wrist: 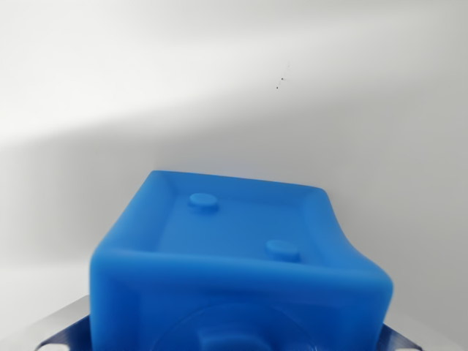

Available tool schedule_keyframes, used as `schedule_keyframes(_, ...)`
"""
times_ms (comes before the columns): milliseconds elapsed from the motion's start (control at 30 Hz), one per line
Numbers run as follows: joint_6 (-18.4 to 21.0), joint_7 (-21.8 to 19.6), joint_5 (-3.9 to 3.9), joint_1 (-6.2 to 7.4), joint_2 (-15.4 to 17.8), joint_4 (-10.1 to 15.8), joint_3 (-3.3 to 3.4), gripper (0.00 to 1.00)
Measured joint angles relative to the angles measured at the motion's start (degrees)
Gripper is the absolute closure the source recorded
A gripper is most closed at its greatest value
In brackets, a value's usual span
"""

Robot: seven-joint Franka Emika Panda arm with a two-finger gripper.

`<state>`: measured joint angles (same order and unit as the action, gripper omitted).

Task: Stack cube

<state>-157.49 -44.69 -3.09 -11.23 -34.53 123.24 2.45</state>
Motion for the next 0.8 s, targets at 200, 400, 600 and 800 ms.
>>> schedule_keyframes(200,0.23,0.00,0.00,0.00,0.46,0.09,0.00,1.00)
schedule_keyframes(400,1.19,-0.02,0.00,0.01,2.02,0.59,0.03,1.00)
schedule_keyframes(600,2.42,-0.04,0.02,0.04,3.71,1.04,0.10,1.00)
schedule_keyframes(800,4.04,-0.07,0.07,0.12,5.88,1.54,0.23,1.00)
